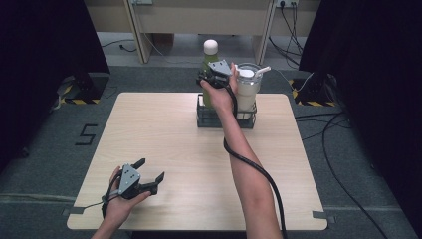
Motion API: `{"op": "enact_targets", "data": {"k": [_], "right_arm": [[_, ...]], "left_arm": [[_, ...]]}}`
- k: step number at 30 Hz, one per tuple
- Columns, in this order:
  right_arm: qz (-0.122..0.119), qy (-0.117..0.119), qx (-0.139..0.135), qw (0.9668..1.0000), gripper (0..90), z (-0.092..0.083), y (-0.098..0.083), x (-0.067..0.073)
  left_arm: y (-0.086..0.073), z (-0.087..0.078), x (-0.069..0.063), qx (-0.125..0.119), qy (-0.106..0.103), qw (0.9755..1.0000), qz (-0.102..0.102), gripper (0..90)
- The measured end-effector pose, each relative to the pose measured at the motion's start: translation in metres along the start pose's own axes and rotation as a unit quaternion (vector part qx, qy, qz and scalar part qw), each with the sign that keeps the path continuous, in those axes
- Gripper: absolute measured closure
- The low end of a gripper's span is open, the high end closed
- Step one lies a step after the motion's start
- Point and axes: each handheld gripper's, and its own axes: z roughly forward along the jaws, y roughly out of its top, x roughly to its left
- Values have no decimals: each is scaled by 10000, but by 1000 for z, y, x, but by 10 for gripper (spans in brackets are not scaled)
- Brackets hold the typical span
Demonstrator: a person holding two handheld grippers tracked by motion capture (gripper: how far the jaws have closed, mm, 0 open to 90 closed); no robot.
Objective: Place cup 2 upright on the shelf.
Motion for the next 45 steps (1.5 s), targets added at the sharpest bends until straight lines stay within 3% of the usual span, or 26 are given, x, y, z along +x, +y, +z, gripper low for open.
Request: {"op": "enact_targets", "data": {"k": [45], "right_arm": [[124,-32,354,9993,238,16,-31,6]], "left_arm": [[0,0,-1,-2,-29,10000,11,140]]}}
